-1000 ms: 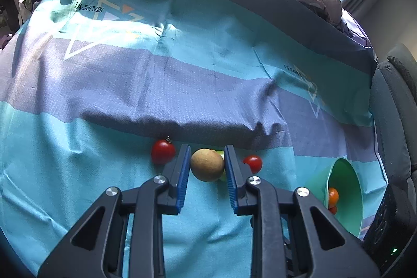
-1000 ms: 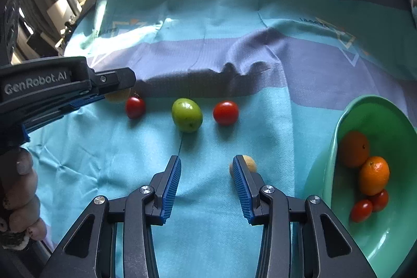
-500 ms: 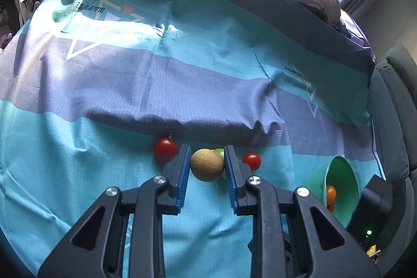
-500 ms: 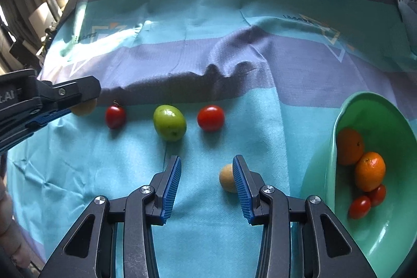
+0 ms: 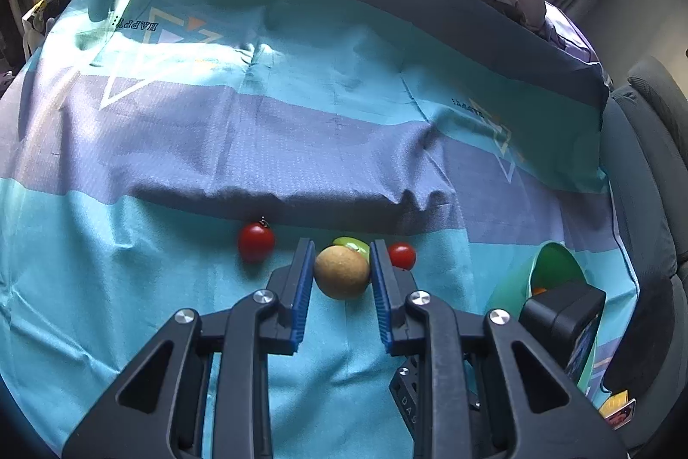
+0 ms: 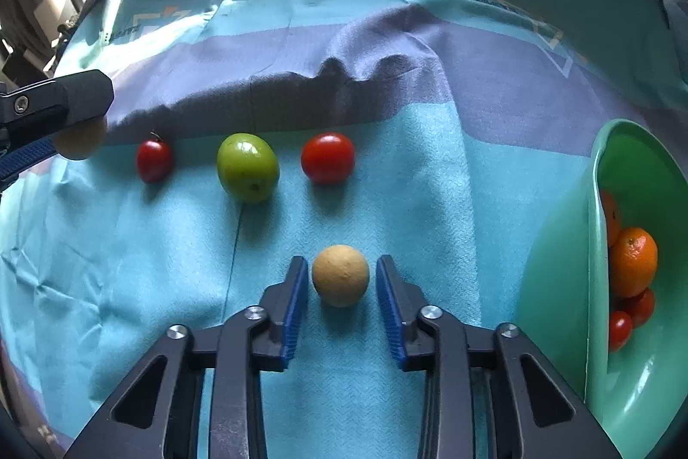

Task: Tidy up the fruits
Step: 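Carry both tan fruits over the green bowl with both grippers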

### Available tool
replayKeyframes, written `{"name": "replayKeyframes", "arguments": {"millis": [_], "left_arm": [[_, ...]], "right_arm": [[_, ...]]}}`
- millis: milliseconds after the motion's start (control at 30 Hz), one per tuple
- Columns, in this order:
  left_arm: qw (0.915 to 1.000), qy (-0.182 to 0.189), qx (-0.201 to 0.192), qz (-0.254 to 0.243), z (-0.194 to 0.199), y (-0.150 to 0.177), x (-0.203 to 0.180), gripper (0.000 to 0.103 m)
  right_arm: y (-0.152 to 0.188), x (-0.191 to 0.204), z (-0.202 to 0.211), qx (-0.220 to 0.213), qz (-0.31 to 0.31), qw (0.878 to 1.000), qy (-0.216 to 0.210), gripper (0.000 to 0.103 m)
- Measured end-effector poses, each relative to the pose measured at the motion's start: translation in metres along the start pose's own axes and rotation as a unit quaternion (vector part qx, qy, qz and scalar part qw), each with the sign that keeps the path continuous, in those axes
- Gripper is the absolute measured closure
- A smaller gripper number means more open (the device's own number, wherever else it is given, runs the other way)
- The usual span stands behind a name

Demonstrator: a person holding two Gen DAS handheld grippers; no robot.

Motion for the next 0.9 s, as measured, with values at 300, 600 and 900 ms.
{"name": "replayKeyframes", "arguments": {"millis": [300,600,900], "left_arm": [[0.9992,0.018,-0.023,-0.026,0.016,0.0,-0.023,0.077],[0.9927,0.082,-0.039,-0.08,0.037,0.01,-0.078,0.077],[0.9716,0.176,0.009,-0.158,0.032,0.059,-0.17,0.077]], "right_arm": [[-0.008,0.005,0.043,-0.05,-0.012,0.996,-0.068,0.076],[-0.019,-0.053,0.112,-0.132,-0.085,0.982,-0.105,0.076],[-0.007,-0.138,0.128,-0.157,-0.198,0.963,-0.094,0.076]]}}
Point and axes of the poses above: each gripper's, at about its wrist camera, not at the fingertips, and z roughly against the way its jaws point, x to its left, y to its underside, the point moved 10 cm from there along -z, roughly the way its jaws point, and after that the axes turned 5 degrees about -y, right-handed, at the moved point
